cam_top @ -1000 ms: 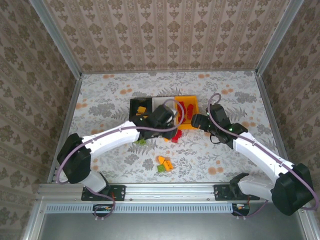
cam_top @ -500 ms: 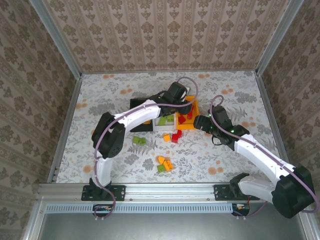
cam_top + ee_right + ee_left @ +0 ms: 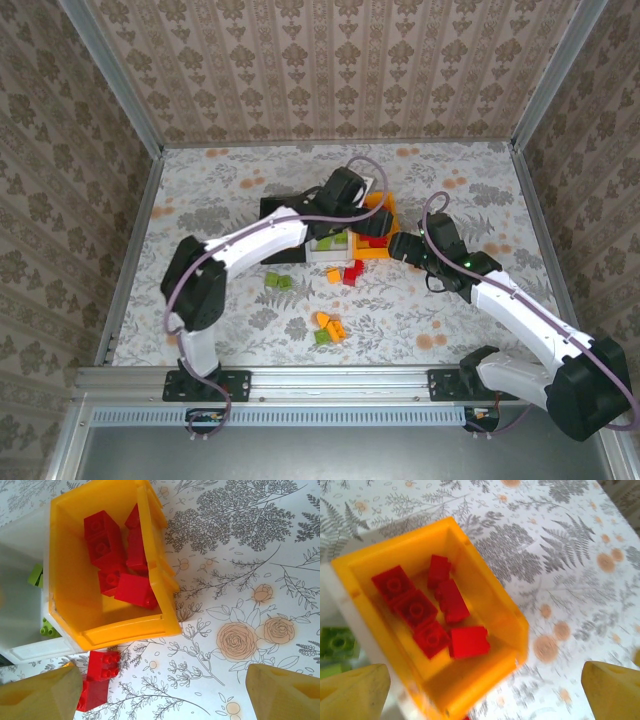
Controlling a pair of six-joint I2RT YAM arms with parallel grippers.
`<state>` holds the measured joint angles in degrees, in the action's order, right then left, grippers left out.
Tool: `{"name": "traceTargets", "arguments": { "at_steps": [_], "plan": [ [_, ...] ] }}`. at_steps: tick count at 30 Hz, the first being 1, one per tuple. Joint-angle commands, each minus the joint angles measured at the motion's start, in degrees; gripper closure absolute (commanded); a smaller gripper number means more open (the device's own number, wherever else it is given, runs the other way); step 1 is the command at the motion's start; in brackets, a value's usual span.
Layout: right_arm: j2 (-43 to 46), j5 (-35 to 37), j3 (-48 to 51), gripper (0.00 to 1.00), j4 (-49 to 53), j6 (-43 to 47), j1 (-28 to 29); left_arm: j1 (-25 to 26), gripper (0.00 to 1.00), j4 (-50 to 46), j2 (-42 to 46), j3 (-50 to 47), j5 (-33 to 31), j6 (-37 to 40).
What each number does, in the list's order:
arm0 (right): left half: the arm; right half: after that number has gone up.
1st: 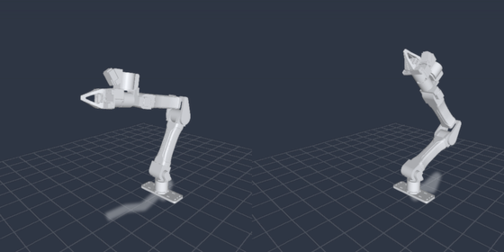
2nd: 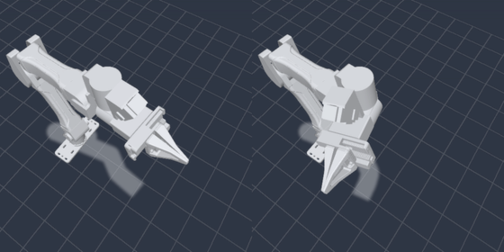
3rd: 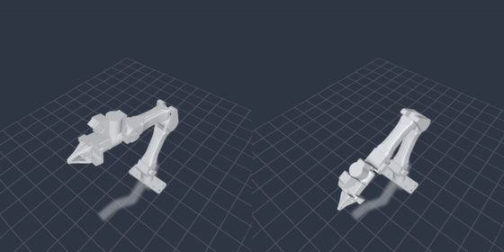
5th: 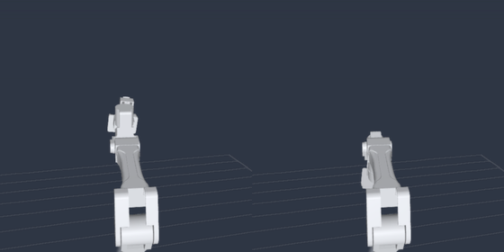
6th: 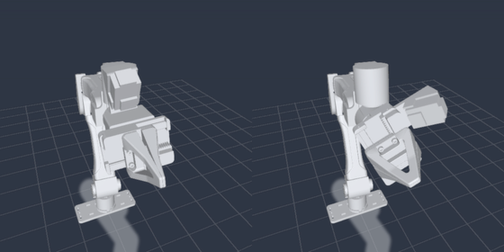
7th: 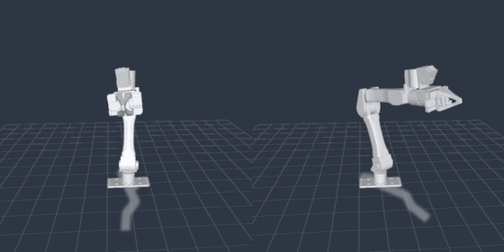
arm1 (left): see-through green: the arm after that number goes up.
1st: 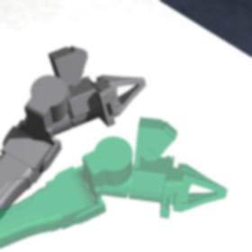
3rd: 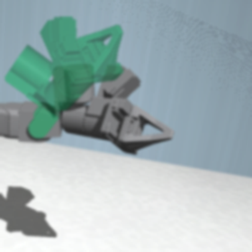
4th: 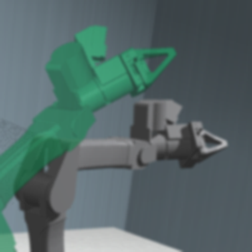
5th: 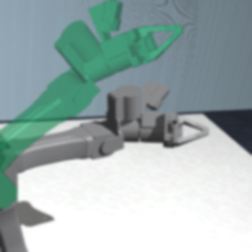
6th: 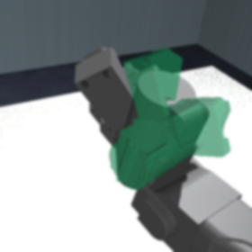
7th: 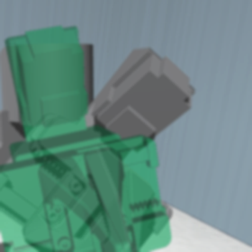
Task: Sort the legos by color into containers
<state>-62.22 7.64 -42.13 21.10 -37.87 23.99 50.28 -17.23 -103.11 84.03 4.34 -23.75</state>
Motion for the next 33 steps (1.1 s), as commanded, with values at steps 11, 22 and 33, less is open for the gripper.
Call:
{"name": "traceTargets", "arguments": {
  "at_steps": [11, 22, 33],
  "plan": [
    [-3.22, -9.49, 0.69, 0.14, 1.99, 10.44, 13.82, 1.59, 0.00, -1.03, 38.47, -37.91, -13.90, -11.00],
    [-17.14, -8.42, -4.80, 0.12, 2.13, 17.33, 34.14, 1.32, 0.00, -8.46, 55.63, -48.69, -21.06, -15.96],
    [-26.33, -4.52, -9.33, 0.23, 4.79, 19.02, 37.95, 0.96, 0.00, -9.14, 56.61, -50.06, -21.74, -16.29]
  ]
}}
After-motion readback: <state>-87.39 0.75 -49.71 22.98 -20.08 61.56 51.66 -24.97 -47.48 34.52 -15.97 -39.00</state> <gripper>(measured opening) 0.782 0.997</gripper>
